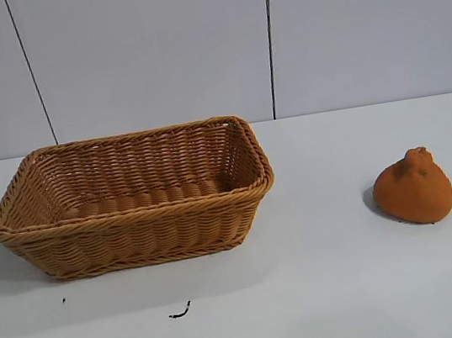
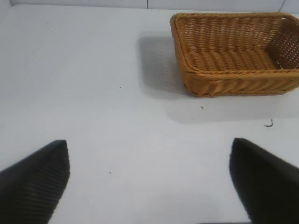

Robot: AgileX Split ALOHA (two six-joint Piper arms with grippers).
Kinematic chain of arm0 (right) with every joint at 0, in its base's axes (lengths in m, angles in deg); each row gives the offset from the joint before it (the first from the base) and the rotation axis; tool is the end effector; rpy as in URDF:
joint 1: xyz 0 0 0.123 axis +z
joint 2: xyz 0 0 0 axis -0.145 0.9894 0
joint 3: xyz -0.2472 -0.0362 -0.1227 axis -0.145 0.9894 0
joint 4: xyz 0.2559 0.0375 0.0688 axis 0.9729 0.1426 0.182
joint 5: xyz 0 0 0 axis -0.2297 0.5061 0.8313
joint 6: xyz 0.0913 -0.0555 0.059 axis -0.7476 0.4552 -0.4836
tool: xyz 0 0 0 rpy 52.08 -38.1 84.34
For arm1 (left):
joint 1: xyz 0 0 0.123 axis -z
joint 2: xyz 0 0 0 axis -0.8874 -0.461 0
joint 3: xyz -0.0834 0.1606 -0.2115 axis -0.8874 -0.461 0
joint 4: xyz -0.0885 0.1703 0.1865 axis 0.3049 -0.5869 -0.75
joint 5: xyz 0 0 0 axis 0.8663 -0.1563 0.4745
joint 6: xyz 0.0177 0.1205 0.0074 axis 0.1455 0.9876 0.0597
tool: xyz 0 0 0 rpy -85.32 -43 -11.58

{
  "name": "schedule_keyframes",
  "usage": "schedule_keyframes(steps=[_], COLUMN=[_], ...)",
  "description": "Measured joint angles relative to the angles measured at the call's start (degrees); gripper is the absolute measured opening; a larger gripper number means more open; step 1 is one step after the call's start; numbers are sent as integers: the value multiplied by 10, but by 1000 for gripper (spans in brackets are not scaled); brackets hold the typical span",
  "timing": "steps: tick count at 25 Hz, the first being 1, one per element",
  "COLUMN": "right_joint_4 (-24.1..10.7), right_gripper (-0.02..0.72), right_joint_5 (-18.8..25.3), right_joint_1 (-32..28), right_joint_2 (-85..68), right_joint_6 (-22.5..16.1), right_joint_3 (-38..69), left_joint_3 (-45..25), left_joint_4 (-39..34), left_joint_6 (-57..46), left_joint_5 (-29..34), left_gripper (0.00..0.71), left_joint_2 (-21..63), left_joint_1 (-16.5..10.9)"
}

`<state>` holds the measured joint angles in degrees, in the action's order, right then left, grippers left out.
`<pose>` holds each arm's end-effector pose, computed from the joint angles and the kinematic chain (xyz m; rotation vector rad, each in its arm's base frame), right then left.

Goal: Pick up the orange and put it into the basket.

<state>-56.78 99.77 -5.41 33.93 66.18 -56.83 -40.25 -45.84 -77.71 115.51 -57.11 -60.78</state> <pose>0.0461 0.0041 0.2730 -0.1062 2.0045 0.0172 0.0424 -0.0013 0.2712 -0.0117 2.0409 -0.0457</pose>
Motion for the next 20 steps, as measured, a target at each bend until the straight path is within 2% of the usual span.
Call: schedule_keyframes(steps=[13, 15, 18, 20], right_joint_4=[0, -1, -6, -9], right_gripper=[694, 694, 694, 694], right_joint_5=[-3, -5, -13, -21], right_joint_1=[0, 0, 0, 0], right_joint_2=[0, 5, 63, 121], right_joint_6=[0, -10, -31, -31], right_joint_3=[0, -8, -38, -61], left_joint_3=[0, 0, 0, 0], left_joint_4=[0, 0, 0, 0], left_joint_6=[0, 0, 0, 0], left_joint_5=[0, 0, 0, 0], left_gripper=[666, 666, 666, 666], left_joint_2=[0, 0, 0, 0], left_joint_1=[0, 0, 0, 0])
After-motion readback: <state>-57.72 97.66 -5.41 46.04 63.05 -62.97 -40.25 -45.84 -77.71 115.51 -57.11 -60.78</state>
